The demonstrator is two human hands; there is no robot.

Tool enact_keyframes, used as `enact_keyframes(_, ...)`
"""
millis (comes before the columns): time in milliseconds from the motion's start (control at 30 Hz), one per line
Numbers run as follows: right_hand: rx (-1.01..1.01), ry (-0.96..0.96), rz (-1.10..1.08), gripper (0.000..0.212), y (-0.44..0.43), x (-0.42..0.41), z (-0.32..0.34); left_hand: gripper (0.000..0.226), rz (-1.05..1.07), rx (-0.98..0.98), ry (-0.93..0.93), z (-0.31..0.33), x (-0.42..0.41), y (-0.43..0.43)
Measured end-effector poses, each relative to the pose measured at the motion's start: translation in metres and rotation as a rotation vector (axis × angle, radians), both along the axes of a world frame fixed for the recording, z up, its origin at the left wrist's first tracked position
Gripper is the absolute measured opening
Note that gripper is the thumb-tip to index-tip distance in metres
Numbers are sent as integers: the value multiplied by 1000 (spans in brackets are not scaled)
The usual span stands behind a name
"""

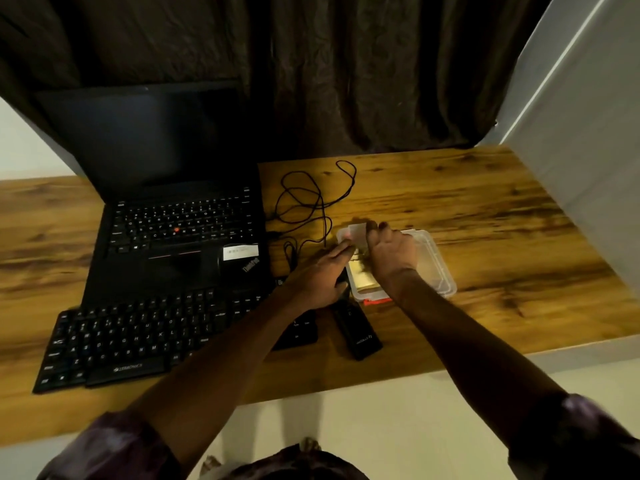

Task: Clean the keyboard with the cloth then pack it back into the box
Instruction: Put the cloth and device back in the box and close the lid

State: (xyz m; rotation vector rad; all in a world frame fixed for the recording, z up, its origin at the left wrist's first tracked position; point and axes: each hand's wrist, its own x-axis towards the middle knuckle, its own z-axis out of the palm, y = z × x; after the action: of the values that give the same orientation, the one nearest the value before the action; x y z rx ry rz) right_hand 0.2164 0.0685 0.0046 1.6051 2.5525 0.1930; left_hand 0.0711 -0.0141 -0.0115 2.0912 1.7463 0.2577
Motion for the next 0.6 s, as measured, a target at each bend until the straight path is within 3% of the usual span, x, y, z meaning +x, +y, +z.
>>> enact_keyframes(100,-17,110,39,53,4,7,1,85,31,-35,-18,1,0,2)
enact_keyframes(200,-198,356,29,26,4,7,-3,89,41,-33,-47,2,-1,3)
enact_keyframes(267,-343,430,15,19,1,6,-5,90,46,-34,-68,3,-1,2)
enact_keyframes(400,-418,388,17,29,-3,5,-1,88,54,-56,-42,3,1,3)
enact_keyframes(600,-350,340,22,31,-12,7,-9,87,67,-50,-133,4,0,0)
